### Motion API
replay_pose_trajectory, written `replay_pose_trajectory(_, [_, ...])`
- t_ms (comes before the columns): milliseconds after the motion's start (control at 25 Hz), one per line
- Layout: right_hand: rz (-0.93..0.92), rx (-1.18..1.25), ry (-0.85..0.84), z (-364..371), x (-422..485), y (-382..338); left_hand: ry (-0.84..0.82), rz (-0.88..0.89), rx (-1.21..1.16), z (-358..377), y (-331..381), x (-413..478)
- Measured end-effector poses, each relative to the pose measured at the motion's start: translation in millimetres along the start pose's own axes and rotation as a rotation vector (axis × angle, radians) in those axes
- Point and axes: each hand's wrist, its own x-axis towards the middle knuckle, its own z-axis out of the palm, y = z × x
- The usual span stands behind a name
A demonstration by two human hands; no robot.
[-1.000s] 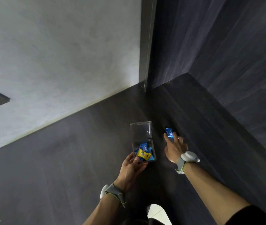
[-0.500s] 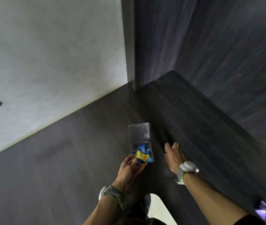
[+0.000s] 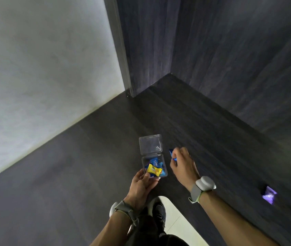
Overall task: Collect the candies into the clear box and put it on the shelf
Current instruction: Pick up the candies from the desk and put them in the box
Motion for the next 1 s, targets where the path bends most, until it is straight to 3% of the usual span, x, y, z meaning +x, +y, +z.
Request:
replay_pose_trajectory(200, [-0.077, 0.05, -0.033, -6.7, -31.9, -21.8, -0.079, 0.009, 0.031, 10.3, -4.3, -16.8])
replay_pose_trajectory(520, [0.035, 0.056, 0.056, -19.7, -95.6, -18.9, -0.157, -0.032, 0.183, 20.7, -22.3, -50.2])
replay_pose_trajectory(1000, [0.294, 0.077, 0.158, -79.2, -186.4, 58.1, -0.255, -0.155, 0.267, 72.8, -96.6, -85.8])
